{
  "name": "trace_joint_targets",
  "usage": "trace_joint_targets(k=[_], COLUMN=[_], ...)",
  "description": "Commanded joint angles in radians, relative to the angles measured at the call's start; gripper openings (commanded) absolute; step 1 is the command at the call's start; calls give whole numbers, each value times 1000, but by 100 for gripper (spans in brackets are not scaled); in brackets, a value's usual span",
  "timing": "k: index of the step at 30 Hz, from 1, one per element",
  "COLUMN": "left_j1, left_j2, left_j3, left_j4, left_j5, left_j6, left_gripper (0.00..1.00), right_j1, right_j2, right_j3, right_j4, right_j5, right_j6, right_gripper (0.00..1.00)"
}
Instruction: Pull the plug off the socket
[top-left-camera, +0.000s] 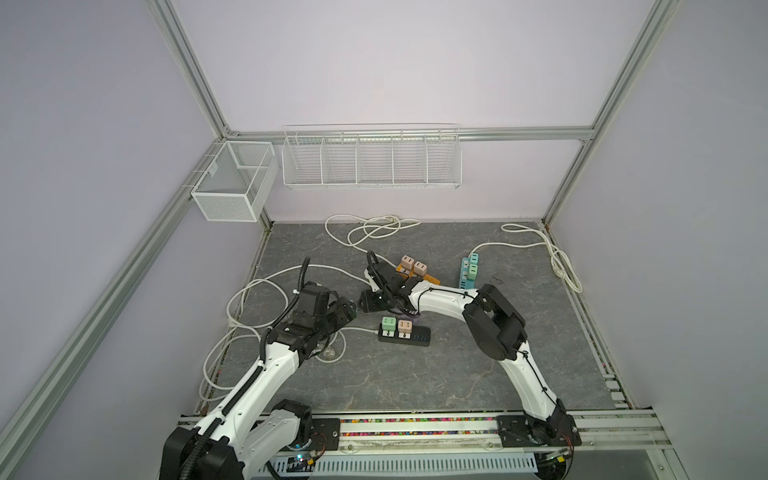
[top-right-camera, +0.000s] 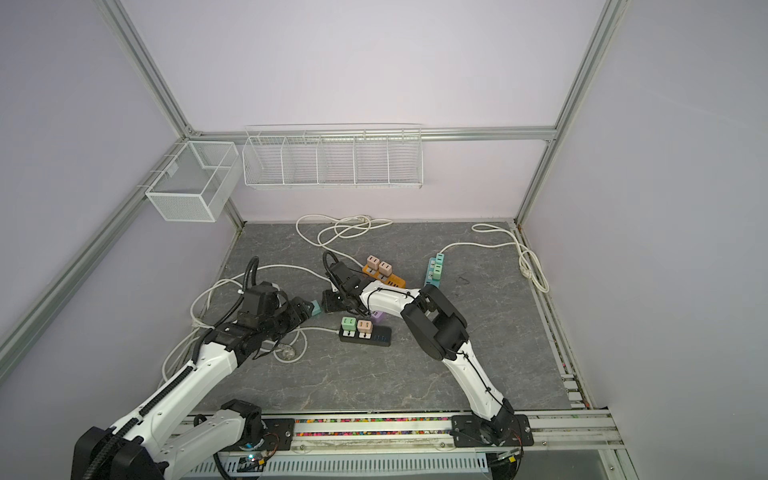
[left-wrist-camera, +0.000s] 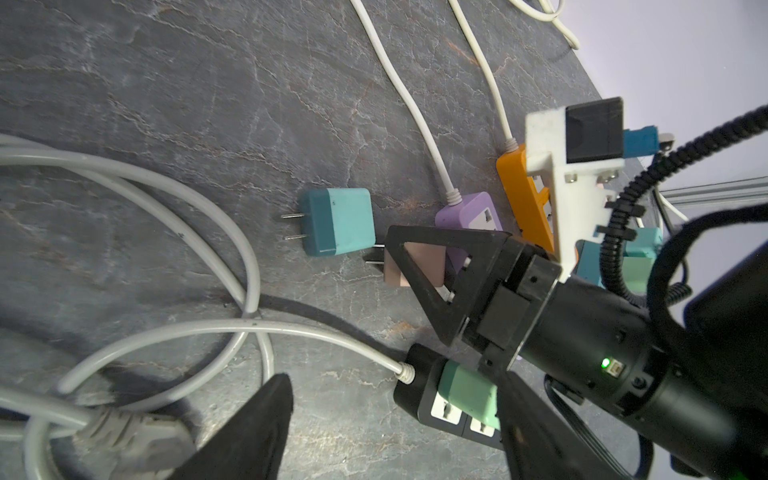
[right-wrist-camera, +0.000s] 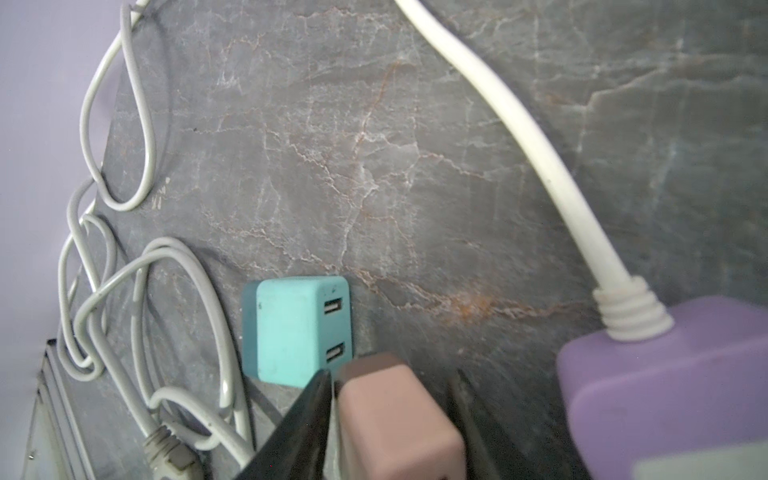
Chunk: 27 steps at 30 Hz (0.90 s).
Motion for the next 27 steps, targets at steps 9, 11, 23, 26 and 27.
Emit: trace_joint_targets(k=[9, 11, 23, 26, 27], left_j1=[3, 3, 4, 4, 4], left_j2=[-10, -12, -43, -63, -72], left_j3=[-6, -1, -17, -35, -40], left_j4=[-3, -1, 8, 17, 15], left_j5=[-4, 1, 56, 76, 83], left_j6=[-20, -22, -56, -62, -61], left_gripper=[79, 80, 84, 83, 83], right_j1=[5, 1, -27, -37, -40], right_j2=[-176, -218, -550, -601, -616], right_j3=[-53, -62, -248, -288, -299], right_j4=[-60, -81, -86, -98, -106], right_j5=[121, 138, 318, 347, 359], right_j6=[-82, -101, -294, -336, -347], right_gripper=[70, 74, 98, 89, 88])
